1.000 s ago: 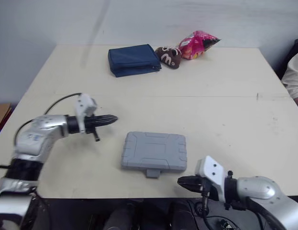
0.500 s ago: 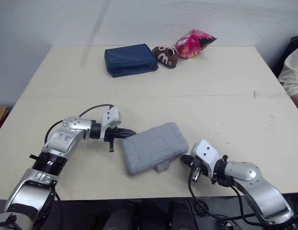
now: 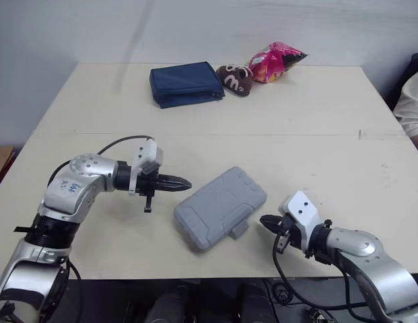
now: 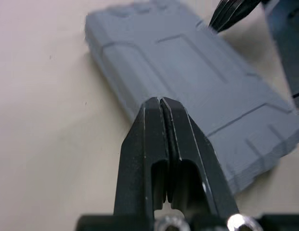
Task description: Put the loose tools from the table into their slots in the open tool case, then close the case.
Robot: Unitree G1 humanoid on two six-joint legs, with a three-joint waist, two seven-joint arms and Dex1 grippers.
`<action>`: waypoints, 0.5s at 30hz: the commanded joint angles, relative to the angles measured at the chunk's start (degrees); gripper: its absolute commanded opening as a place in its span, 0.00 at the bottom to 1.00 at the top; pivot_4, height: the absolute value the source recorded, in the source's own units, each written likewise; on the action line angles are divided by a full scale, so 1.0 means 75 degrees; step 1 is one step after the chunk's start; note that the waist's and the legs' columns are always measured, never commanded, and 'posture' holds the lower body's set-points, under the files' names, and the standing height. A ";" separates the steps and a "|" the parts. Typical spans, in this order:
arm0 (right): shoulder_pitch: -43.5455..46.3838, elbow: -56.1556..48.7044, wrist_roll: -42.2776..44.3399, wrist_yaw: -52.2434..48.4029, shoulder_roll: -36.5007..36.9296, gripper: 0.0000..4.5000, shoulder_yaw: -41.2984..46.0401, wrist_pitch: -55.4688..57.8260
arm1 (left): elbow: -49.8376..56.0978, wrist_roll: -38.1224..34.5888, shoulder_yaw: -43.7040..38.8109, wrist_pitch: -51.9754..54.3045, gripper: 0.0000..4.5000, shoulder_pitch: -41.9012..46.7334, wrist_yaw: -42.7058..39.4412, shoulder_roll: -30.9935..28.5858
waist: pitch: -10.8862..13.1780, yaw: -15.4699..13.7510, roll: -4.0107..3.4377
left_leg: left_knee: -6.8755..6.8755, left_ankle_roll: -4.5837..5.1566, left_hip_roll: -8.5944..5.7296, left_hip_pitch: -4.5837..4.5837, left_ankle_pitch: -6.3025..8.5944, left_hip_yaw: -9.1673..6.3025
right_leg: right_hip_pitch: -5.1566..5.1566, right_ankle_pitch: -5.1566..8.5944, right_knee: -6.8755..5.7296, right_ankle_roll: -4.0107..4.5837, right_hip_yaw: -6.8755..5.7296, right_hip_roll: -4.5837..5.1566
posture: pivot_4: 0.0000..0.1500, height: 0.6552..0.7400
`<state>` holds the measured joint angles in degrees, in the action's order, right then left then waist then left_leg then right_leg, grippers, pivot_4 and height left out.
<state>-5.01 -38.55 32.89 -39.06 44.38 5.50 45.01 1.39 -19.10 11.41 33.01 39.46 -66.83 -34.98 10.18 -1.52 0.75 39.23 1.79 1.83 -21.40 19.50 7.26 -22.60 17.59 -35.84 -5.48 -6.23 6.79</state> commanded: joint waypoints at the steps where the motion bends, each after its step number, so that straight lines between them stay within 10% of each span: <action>1: 0.0172 -0.0514 0.0402 0.0322 -0.0128 0.02 -0.0257 0.0679 | -0.0319 0.0705 0.0866 -0.0712 0.00 0.0312 0.0107 0.0524 | -0.0001 0.0001 0.0000 | 0.0000 0.0002 -0.0005 0.0001 0.0001 -0.0004 | 0.0005 0.0000 0.0005 0.0000 -0.0004 0.0003 | 1.00 1.00; 15: 0.0703 -0.0226 -0.0063 0.1140 -0.0633 0.02 -0.1300 0.1265 | -0.2196 0.2387 0.2166 -0.2717 0.00 0.0771 -0.0049 0.1193 | -0.0014 0.0032 -0.0005 | -0.0002 0.0001 0.0004 0.0019 -0.0002 0.0013 | 0.0000 0.0002 0.0015 0.0005 0.0009 0.0001 | 1.00 1.00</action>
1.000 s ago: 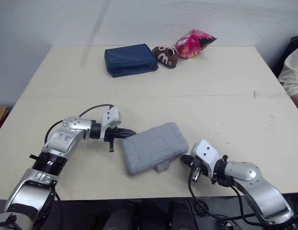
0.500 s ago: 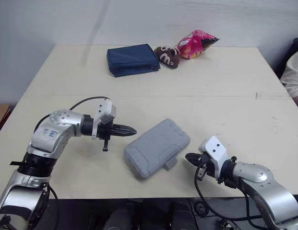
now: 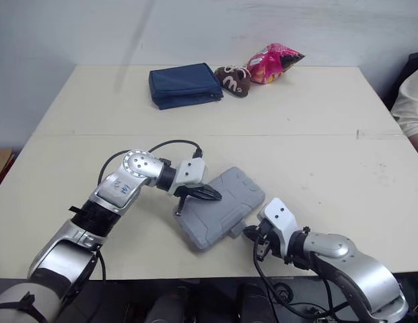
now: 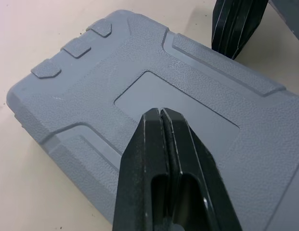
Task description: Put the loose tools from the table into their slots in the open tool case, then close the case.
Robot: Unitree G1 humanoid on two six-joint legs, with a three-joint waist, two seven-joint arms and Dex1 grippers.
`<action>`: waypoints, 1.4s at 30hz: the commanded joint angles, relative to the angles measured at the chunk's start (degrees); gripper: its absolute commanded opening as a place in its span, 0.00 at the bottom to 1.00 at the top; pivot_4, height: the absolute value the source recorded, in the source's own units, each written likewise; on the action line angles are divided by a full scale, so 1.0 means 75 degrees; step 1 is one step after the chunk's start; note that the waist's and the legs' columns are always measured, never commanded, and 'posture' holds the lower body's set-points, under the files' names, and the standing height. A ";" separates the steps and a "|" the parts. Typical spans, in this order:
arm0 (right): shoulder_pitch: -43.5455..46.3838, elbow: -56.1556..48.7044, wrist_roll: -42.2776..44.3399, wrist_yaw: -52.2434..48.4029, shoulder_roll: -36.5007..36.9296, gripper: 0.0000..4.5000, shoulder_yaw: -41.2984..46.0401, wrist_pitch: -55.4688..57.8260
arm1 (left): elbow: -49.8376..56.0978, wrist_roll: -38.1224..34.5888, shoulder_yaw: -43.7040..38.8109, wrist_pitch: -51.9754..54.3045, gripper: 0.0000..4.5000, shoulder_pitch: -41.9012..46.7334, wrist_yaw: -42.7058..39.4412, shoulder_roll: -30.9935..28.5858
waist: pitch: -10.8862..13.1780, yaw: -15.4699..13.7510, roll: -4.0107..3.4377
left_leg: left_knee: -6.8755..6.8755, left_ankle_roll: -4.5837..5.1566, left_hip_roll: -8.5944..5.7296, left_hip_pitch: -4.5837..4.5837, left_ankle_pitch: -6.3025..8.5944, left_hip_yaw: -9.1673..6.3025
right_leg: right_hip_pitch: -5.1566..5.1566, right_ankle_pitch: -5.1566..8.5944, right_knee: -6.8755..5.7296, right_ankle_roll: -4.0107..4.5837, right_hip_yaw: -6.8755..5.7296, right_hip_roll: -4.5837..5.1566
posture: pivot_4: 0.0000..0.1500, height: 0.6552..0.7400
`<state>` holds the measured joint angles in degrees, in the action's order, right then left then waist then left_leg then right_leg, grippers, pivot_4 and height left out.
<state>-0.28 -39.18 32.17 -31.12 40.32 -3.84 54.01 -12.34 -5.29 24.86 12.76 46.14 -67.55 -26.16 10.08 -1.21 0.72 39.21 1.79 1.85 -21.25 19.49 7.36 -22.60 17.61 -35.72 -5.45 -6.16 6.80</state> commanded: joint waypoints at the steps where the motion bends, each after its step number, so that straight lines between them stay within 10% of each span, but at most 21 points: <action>1: 0.0071 -0.0159 0.0049 0.0089 -0.0112 0.02 -0.0059 0.0088 | -0.0382 0.0594 0.0385 -0.0056 0.00 -0.0113 0.0056 0.0049 | 0.0000 -0.0016 0.0000 | 0.0000 0.0001 -0.0002 0.0000 0.0000 0.0000 | 0.0000 0.0000 0.0000 0.0000 -0.0001 0.0002 | 1.00 1.00; 42: 0.0955 0.0601 -0.0806 -0.0014 -0.1762 0.02 -0.0582 -0.0902 | -0.0437 0.1898 0.0754 -0.0892 0.00 -0.0860 0.0140 0.0257 | -0.0137 0.0202 0.0052 | -0.0009 0.0002 0.0002 0.0019 -0.0004 -0.0038 | 0.0019 0.0006 -0.0018 0.0019 -0.0053 0.0090 | 1.00 1.00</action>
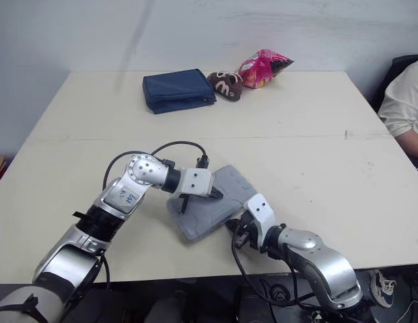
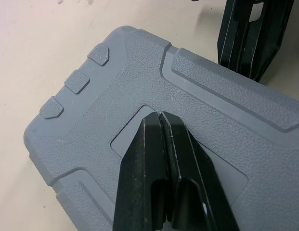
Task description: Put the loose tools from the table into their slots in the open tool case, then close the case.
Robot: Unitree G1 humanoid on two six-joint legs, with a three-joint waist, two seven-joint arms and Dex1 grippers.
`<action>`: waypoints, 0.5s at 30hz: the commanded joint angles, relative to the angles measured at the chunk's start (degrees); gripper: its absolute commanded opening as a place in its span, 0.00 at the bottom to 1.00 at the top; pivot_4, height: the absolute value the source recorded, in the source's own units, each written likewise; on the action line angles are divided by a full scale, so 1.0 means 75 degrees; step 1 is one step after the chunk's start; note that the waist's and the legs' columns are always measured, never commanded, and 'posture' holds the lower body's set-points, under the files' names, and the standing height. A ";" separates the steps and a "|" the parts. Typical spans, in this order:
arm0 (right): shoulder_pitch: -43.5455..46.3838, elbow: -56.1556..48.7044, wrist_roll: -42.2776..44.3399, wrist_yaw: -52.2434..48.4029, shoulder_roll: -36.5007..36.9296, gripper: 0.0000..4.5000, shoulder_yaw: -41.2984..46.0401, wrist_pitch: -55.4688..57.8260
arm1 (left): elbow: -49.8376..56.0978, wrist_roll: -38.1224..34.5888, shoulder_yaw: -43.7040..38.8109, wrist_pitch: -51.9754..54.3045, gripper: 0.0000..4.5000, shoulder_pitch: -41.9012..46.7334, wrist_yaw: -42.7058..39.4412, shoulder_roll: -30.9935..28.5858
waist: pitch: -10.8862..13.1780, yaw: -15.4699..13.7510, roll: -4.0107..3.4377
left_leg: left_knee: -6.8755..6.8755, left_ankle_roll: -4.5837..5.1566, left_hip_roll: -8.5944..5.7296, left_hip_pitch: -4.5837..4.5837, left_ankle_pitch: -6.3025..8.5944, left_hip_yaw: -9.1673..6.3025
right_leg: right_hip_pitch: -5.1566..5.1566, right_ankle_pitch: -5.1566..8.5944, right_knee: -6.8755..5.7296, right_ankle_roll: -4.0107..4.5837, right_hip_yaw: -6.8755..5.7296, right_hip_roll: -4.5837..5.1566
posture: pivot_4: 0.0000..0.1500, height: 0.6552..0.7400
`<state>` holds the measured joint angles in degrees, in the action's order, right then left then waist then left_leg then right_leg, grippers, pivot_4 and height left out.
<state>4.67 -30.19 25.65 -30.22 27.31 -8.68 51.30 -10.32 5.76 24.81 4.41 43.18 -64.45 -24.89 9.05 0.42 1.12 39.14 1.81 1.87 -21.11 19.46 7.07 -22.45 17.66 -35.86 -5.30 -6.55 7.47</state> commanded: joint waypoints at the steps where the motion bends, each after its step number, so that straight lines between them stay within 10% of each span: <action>1: 0.0181 -0.0800 0.0082 -0.0314 0.0257 0.02 0.0132 -0.0514 | -0.0671 0.0203 0.0535 0.0395 0.00 -0.0384 -0.0360 0.0057 | -0.0001 -0.0030 -0.0002 | 0.0000 0.0000 -0.0001 -0.0001 0.0000 -0.0001 | 0.0000 0.0000 0.0002 0.0000 -0.0001 0.0002 | 1.00 1.00; 5: -0.0215 -0.1440 0.0557 -0.1087 0.1210 0.00 0.0784 -0.0389 | -0.0052 -0.1073 -0.0500 0.1639 0.18 -0.0175 -0.0861 -0.0184 | 0.0010 -0.0026 -0.0020 | -0.0003 0.0005 -0.0007 -0.0016 0.0005 -0.0004 | -0.0007 0.0001 0.0008 0.0001 -0.0008 0.0010 | 1.00 1.00; 13: -0.1320 -0.1480 0.2617 -0.4055 0.3811 0.83 0.4554 -0.0281 | 0.2408 -0.4000 -0.3303 0.4567 0.94 -0.1361 -0.2447 -0.3196 | 0.0187 0.0012 -0.0062 | -0.0013 0.0003 -0.0006 -0.0048 0.0002 -0.0009 | -0.0021 0.0001 0.0028 0.0000 -0.0025 0.0000 | 1.00 1.00; 15: -0.1549 -0.0980 0.2762 -0.4757 0.4333 0.99 0.5462 -0.0276 | 0.2800 -0.4659 -0.4247 0.5168 1.00 -0.2001 -0.2713 -0.4058 | 0.0190 -0.0037 -0.0061 | -0.0015 0.0001 -0.0004 -0.0048 0.0001 -0.0024 | -0.0010 0.0001 0.0031 0.0000 -0.0042 -0.0003 | 1.00 1.00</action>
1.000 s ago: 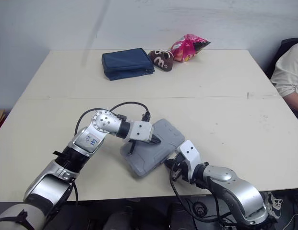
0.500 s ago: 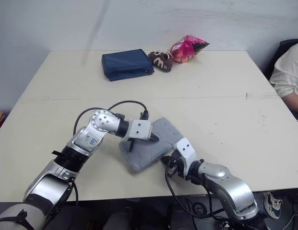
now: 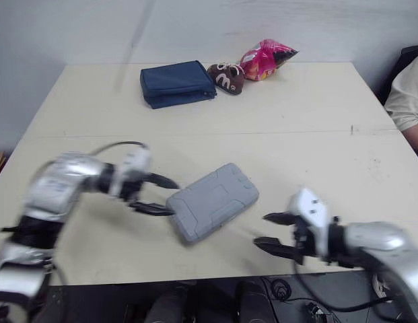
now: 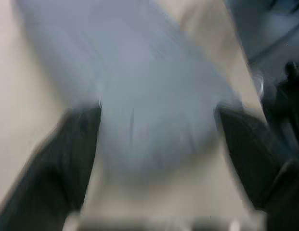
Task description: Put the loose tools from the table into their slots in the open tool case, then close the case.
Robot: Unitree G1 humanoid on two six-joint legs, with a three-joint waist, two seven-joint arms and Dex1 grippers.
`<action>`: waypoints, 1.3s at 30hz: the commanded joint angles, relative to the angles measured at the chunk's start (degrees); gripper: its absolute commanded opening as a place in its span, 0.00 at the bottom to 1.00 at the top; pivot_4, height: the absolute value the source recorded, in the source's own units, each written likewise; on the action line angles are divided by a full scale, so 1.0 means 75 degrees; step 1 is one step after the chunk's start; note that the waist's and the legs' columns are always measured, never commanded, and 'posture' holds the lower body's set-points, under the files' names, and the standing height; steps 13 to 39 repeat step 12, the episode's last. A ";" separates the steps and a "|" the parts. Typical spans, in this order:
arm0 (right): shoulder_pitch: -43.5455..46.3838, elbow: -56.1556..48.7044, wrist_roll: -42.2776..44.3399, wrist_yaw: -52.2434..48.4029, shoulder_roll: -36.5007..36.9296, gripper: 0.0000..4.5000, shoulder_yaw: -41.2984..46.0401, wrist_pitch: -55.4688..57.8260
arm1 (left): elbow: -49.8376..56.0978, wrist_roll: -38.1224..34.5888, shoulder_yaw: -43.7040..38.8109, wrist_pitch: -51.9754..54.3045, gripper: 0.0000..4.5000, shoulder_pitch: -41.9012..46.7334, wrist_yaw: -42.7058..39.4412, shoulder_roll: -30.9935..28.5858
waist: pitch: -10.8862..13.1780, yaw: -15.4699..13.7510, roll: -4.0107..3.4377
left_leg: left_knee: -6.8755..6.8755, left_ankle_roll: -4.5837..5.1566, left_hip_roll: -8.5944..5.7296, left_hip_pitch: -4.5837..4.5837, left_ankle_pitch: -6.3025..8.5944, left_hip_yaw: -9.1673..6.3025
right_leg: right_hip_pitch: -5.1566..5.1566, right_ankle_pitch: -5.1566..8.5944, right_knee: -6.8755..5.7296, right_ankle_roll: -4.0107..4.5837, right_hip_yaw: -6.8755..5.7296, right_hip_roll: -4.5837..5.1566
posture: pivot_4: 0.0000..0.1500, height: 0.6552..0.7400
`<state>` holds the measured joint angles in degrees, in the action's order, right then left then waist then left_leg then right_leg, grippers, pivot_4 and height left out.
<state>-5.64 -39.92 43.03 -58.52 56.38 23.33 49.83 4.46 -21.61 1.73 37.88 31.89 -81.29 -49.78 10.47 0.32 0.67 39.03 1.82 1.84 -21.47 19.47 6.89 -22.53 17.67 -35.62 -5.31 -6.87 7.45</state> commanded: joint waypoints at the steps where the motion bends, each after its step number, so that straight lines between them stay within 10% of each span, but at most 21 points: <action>1: -0.0216 0.0608 0.0474 -0.1285 0.0690 0.99 0.1624 -0.0060 | 0.0973 -0.1298 -0.1768 0.0975 1.00 -0.0897 -0.0666 -0.1198 | 0.0011 -0.0031 0.0002 | -0.0002 0.0002 -0.0002 0.0001 0.0001 -0.0001 | 0.0004 0.0000 0.0007 0.0000 0.0000 0.0004 | 1.00 1.00; 9: -0.0390 0.2114 -0.0375 -0.2388 0.1325 0.99 0.2459 -0.1245 | 0.0876 -0.1678 -0.4684 0.1070 1.00 -0.3108 -0.0775 -0.2418 | 0.0053 -0.0161 -0.0010 | 0.0002 0.0008 -0.0016 0.0001 0.0011 -0.0011 | 0.0009 -0.0003 0.0034 -0.0007 0.0002 0.0030 | 1.00 1.00; 39: -0.0198 0.2312 -0.0453 -0.2354 0.1313 0.99 0.2195 -0.1452 | 0.0867 -0.1717 -0.4800 0.0674 1.00 -0.3506 -0.0805 -0.2410 | 0.0068 -0.0162 -0.0034 | -0.0005 -0.0010 -0.0014 0.0001 0.0016 -0.0005 | -0.0007 -0.0003 0.0026 -0.0006 0.0013 0.0032 | 1.00 1.00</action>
